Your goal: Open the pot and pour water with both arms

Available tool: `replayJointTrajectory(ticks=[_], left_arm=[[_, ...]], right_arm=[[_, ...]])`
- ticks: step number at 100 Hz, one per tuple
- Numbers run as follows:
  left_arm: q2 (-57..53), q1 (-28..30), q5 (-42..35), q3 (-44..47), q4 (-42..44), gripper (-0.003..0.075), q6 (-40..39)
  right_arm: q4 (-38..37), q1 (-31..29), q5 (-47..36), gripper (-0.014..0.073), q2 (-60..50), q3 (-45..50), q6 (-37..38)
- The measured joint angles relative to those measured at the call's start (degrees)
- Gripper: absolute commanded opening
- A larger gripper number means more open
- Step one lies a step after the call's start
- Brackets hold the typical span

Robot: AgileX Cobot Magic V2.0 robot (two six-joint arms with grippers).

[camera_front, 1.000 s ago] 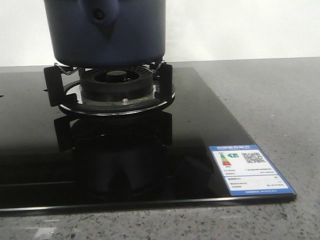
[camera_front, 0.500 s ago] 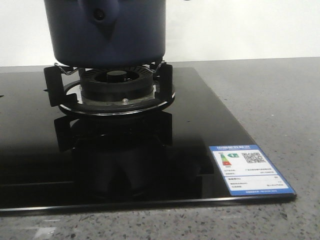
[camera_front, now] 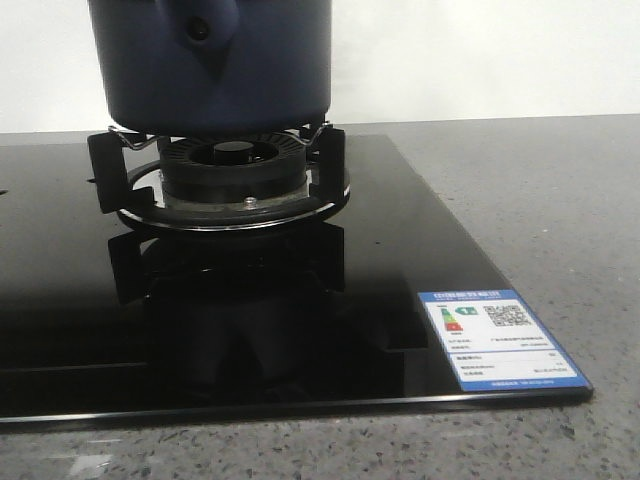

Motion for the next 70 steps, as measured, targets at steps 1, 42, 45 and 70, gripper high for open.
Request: replayJointTrajectory(ticks=[1, 42, 45, 70], left_arm=[[0.0, 0.0, 0.0, 0.0, 0.0, 0.0358, 0.0], [0.0, 0.0, 0.07, 0.0, 0.0, 0.0358, 0.0], [0.0, 0.0, 0.07, 0.0, 0.0, 0.0358, 0.0], [0.0, 0.0, 0.12, 0.0, 0.0, 0.0358, 0.0]], right_arm=[[-0.37, 0.0, -0.1, 0.0297, 0.12, -0.04, 0.0], [-16.68, 0.0, -1.97, 0.0297, 1.29, -1.49, 0.0], [-17.55, 0.0, -2.09, 0.0297, 1.29, -1.49, 0.0], [-25.05, 0.0, -2.68, 0.0297, 1.29, -1.63, 0.0]])
